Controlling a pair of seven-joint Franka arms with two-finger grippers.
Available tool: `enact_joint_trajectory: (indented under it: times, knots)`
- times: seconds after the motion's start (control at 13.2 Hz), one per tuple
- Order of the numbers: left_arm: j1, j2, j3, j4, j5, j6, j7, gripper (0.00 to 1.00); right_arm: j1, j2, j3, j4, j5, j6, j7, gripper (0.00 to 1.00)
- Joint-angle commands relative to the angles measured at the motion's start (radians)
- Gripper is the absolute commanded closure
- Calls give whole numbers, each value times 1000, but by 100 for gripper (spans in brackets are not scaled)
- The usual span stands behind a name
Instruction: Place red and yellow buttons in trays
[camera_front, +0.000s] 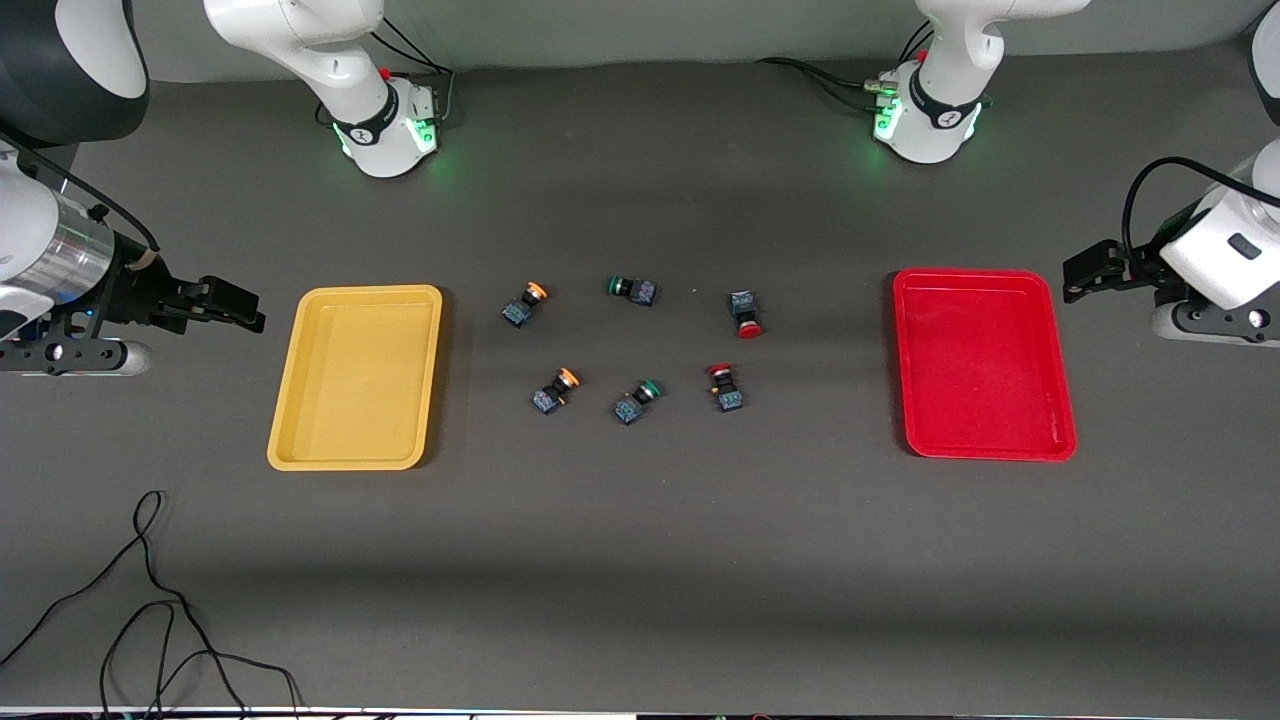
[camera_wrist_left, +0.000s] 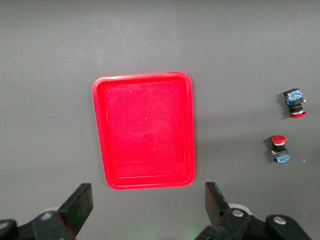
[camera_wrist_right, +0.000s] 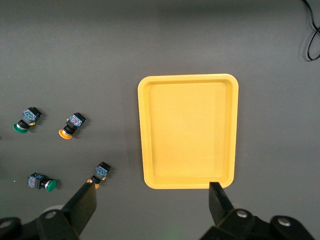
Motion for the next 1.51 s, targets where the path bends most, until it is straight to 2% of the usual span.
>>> enact_joint_trajectory:
  times: [0.0, 0.45, 0.6, 0.83, 1.28, 1.43]
  knots:
    - [-11, -18, 10, -8, 4, -3, -4, 0, -1, 6, 0, 9, -20, -14, -23, 0]
    - [-13, -17, 10, -6, 4, -3, -4, 0, 15, 9, 8, 0, 14, -10, 27, 0]
    - [-13, -17, 10, -2, 4, -5, -7, 0, 44, 26, 8, -11, 63, 13, 101, 0]
    - [-13, -14, 10, 6, 4, -5, -6, 0, 128, 51, 8, -41, 65, 38, 289, 0]
    - [-22, -14, 9, -3, -4, -31, -29, 0, 280, 28, 8, -295, 117, 170, 624, 0]
    - [-33, -21, -23, -31, -10, -28, -94, 0, 329, 22, 8, -388, 117, 237, 695, 0]
